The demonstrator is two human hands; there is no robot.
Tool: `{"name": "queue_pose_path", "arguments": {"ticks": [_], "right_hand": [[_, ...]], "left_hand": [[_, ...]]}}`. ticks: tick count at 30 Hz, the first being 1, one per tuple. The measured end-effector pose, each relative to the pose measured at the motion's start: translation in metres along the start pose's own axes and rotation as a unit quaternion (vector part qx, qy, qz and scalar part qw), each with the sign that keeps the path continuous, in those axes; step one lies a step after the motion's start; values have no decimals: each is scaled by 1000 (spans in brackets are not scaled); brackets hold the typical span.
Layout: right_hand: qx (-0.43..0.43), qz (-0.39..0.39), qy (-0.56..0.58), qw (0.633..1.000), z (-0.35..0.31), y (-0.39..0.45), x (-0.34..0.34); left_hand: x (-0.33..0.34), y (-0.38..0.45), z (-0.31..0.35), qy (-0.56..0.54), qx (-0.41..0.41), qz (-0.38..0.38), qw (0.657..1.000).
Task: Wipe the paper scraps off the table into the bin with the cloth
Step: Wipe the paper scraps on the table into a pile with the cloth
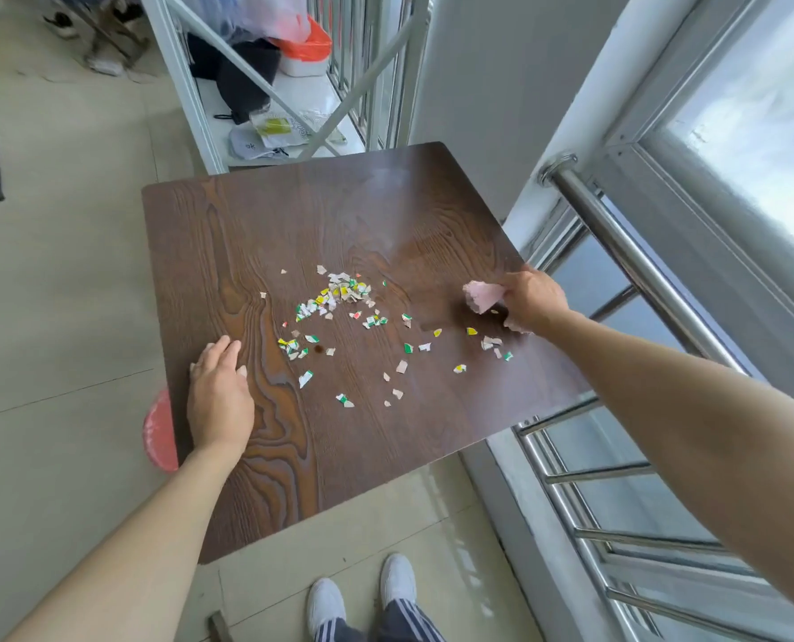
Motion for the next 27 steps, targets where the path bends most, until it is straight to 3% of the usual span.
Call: {"name": "queue_pose_path", "arguments": {"ticks": [2, 5, 10, 16, 23, 27], "right_hand": [[51, -23, 12, 998, 10, -9, 15], [82, 5, 30, 996, -1, -21, 34], [65, 28, 103, 992, -57, -33, 53], [18, -7, 160, 987, -104, -31, 50], [59, 48, 61, 995, -50, -40, 12], [142, 17, 8, 990, -14, -64, 21]], "left_hand": [[1, 1, 0, -3, -1, 1, 1000], [1, 2, 0, -3, 0, 1, 1000], [1, 1, -2, -5, 5, 1, 1000], [-5, 0, -4, -7, 18, -30, 999], [-19, -5, -4, -9, 30, -57, 998], [-24, -16, -8, 0, 46, -54, 997]]}}
Point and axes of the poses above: each hand's wrist, its own y-axis towards the middle knuckle, its own x-axis out of the palm, z = x × y, the point moved 1 cm from there along y, towards the middle knuckle, and after that the axes turned 5 degrees about -z, right-handed, at the moved point
